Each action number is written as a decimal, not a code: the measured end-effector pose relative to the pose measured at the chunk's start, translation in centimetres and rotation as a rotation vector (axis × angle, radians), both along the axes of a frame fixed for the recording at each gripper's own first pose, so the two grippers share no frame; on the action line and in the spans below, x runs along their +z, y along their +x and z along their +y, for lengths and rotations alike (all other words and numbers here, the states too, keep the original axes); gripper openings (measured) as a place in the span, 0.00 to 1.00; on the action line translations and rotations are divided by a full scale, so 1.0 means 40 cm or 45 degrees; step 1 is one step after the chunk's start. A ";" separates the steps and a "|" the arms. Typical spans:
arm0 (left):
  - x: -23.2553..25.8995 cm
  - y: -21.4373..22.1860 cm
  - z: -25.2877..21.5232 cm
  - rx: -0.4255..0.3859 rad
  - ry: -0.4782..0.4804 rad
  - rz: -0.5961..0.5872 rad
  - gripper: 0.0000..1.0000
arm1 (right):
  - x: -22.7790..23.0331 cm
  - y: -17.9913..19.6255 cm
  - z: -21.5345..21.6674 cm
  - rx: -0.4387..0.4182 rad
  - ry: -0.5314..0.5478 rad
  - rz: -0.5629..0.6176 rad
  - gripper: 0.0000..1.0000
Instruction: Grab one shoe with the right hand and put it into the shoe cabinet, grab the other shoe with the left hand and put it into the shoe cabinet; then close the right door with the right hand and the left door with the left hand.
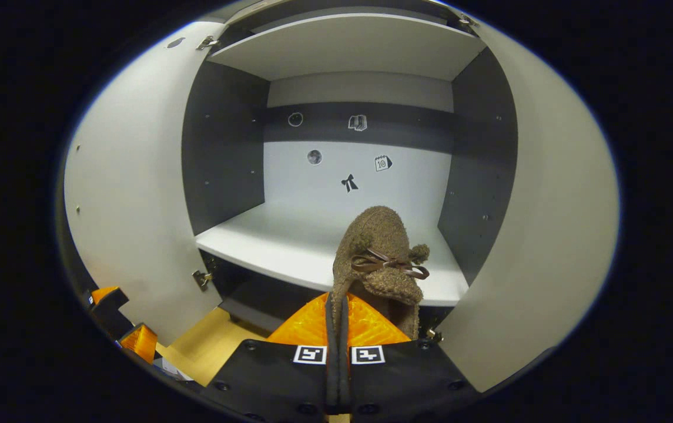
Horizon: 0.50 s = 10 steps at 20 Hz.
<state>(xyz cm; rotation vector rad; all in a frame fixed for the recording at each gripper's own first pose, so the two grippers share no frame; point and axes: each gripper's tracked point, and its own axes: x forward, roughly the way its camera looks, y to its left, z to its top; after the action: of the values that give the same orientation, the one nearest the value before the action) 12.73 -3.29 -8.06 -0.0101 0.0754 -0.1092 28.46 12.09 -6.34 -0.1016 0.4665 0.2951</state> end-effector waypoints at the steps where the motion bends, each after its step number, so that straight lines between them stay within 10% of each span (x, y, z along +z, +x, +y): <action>1: -0.008 0.008 0.001 -0.002 -0.004 0.009 0.94 | 0.010 0.029 0.001 -0.010 -0.009 -0.010 0.01; 10: -0.091 0.041 -0.009 -0.043 -0.028 0.088 1.00 | 0.030 0.310 0.011 -0.092 -0.154 -0.028 0.01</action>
<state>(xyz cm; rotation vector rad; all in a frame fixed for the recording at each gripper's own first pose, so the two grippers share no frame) 14.37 -3.66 -11.69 -0.0348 0.1433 -0.1436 40.86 12.52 -5.16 -0.2051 0.4651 0.1944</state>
